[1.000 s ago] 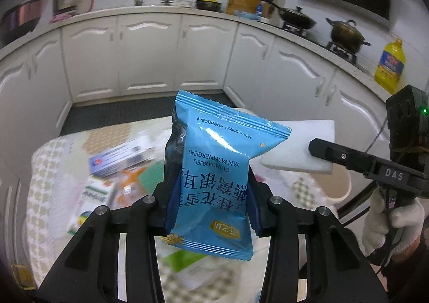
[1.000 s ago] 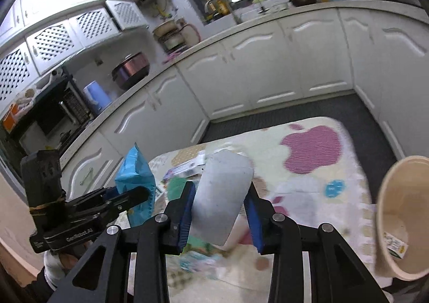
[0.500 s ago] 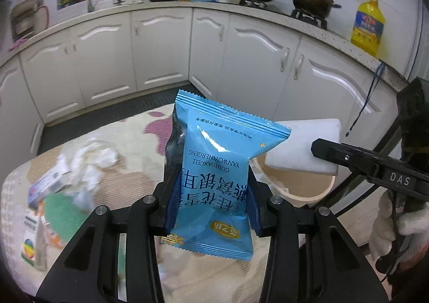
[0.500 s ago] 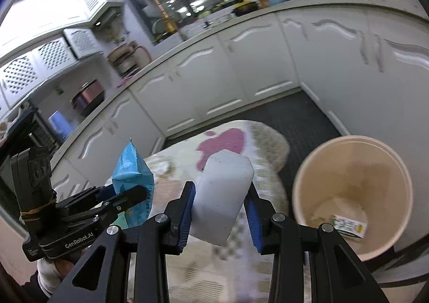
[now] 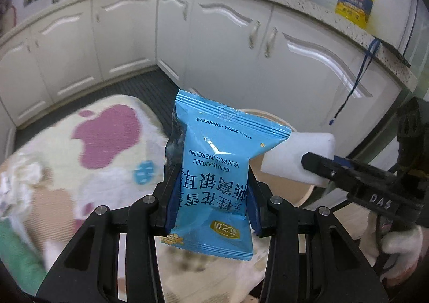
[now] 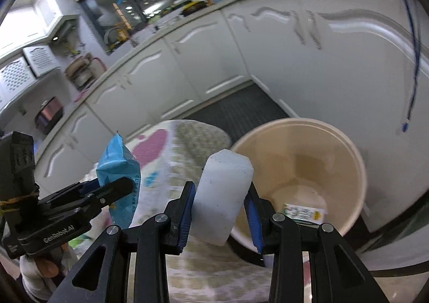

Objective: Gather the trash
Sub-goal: 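Open the left tool over the bin while the right tool releases the foam block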

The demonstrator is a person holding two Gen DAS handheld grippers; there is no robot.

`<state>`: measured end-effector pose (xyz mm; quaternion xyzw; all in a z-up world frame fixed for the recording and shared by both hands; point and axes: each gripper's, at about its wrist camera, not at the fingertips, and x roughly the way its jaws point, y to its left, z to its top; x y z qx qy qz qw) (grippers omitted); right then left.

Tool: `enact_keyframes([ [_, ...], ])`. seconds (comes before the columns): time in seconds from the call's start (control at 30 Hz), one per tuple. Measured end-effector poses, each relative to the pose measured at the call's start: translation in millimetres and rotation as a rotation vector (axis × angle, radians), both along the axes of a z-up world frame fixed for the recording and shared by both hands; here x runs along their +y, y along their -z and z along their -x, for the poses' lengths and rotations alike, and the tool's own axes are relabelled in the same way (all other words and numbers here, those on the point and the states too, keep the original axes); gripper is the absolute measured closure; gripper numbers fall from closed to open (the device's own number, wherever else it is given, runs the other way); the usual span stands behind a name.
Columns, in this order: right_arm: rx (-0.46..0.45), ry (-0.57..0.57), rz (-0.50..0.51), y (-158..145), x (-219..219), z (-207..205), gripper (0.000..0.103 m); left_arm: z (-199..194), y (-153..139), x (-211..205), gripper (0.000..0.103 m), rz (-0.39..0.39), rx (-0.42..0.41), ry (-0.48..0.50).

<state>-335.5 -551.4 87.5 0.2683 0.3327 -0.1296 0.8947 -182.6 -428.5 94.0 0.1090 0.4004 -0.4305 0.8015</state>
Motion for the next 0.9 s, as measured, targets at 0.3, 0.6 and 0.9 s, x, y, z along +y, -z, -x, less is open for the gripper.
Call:
enact_keyframes([
  [0.3,0.084,0.107,-0.036,37,-40,8,0.062,-16,32,-64,0.062,0.036,0.155,0.034],
  [0.6,0.114,0.144,-0.031,46,-42,14,0.041,-21,40,-70,0.039,0.076,0.204,0.039],
  [0.9,0.092,0.122,-0.029,38,-24,8,0.041,-6,22,-40,0.039,0.050,0.127,-0.001],
])
